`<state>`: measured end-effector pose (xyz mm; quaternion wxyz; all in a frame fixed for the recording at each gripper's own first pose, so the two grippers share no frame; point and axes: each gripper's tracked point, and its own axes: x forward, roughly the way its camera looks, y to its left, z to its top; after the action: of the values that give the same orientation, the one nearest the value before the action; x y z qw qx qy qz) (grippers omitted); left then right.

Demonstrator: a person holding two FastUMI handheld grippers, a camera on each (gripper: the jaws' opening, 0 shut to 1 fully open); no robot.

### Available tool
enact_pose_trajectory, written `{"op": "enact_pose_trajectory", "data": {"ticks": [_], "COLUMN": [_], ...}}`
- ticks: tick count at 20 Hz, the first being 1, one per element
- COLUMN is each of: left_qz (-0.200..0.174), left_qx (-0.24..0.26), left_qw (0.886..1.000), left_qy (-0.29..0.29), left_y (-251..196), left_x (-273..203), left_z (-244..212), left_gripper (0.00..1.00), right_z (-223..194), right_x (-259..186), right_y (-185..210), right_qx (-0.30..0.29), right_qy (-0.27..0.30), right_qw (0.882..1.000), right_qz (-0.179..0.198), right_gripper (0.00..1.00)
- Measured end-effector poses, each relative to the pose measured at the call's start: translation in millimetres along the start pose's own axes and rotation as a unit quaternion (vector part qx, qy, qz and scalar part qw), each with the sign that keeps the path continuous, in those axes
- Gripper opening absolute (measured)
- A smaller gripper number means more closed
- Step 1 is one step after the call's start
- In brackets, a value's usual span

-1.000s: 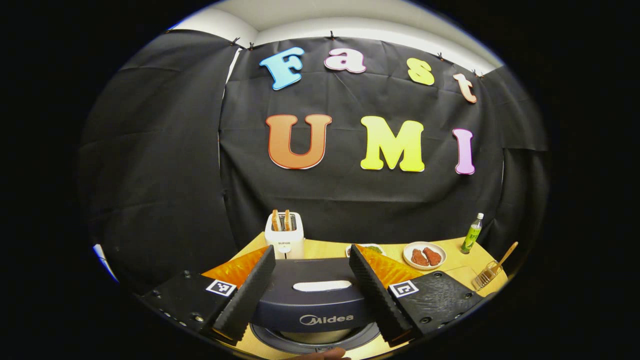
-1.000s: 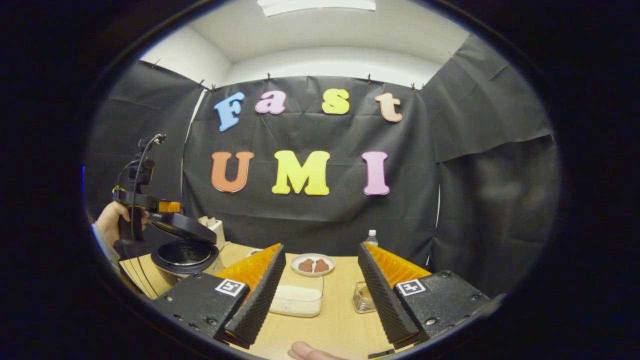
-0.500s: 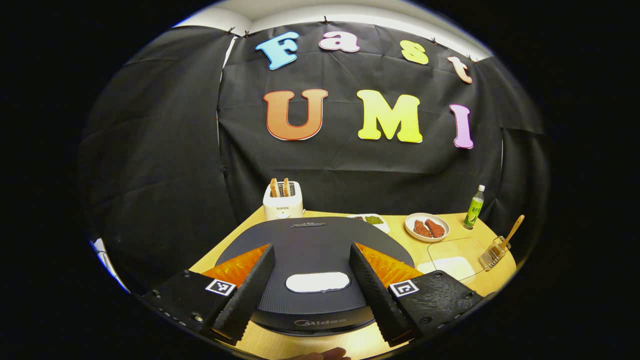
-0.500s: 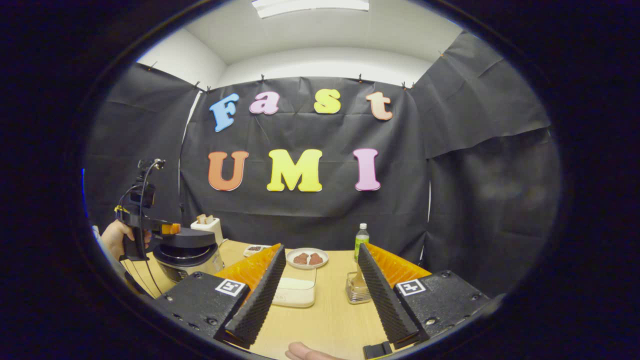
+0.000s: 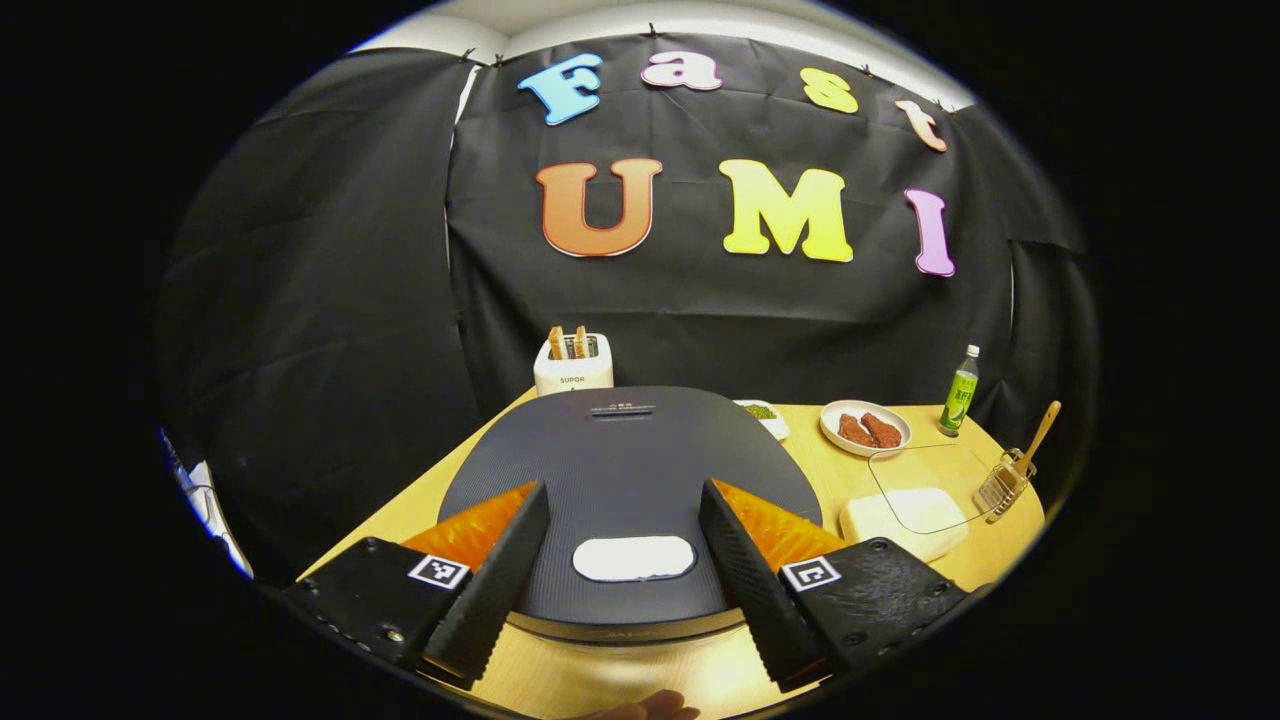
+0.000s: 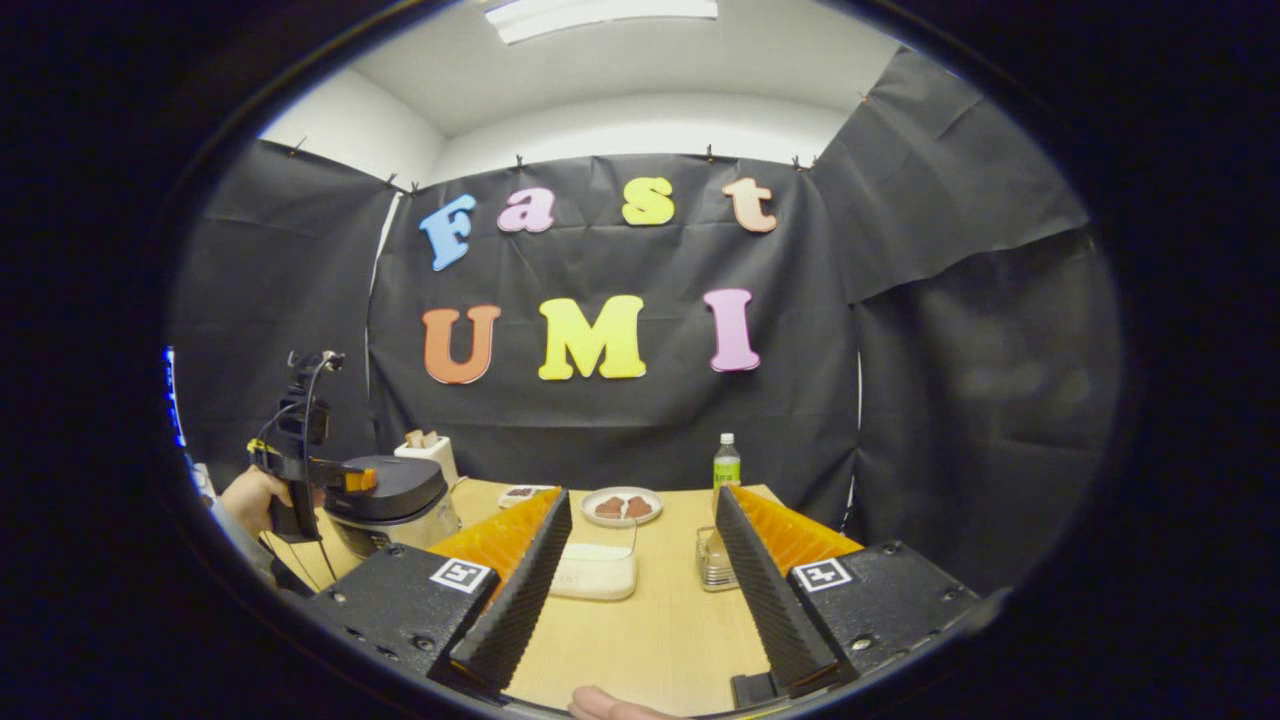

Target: Close the left gripper, press the button to open the rice cooker; take a wooden spoon from the chopstick holder with the right hand, scoop a spoonful of rice and pour it into the rice cooker, then put the wooden spoon back into the chopstick holder.

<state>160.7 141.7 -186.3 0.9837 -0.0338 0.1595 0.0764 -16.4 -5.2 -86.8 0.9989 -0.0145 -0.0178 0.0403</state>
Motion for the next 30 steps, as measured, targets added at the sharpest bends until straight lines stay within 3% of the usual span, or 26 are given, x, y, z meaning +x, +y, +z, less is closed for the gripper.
{"op": "enact_pose_trajectory", "data": {"ticks": [8, 16, 17, 18, 30], "left_qz": [0.002, 0.008, 0.01, 0.011, 0.0], "left_qx": [-0.004, -0.009, -0.006, -0.005, -0.016], "left_qw": [1.0, 0.999, 0.999, 0.999, 0.998], "left_qy": [-0.014, -0.043, -0.045, -0.045, -0.061], "left_y": [-1.3, -2.1, -2.0, -0.7, -13.2], "left_x": [-21.5, -19.3, -19.7, -20.8, -78.3], "left_z": [-7.7, -10.0, -10.3, -10.4, 8.2], "left_gripper": [0.98, 0.98, 0.87, 0.98, 0.95], "right_z": [23.4, 21.7, 22.7, 21.4, 19.5], "right_x": [-40.0, -41.8, -40.8, -39.6, -24.9], "right_y": [20.0, 17.3, 15.7, 14.9, 16.5], "right_qx": [-0.029, -0.026, -0.026, -0.027, -0.022], "right_qy": [-0.037, -0.03, -0.03, -0.029, -0.016], "right_qw": [0.999, 0.999, 0.999, 0.999, 1.0], "right_qz": [0.014, 0.016, 0.015, 0.013, 0.008], "right_gripper": [0.94, 0.94, 0.94, 0.94, 0.94]}}
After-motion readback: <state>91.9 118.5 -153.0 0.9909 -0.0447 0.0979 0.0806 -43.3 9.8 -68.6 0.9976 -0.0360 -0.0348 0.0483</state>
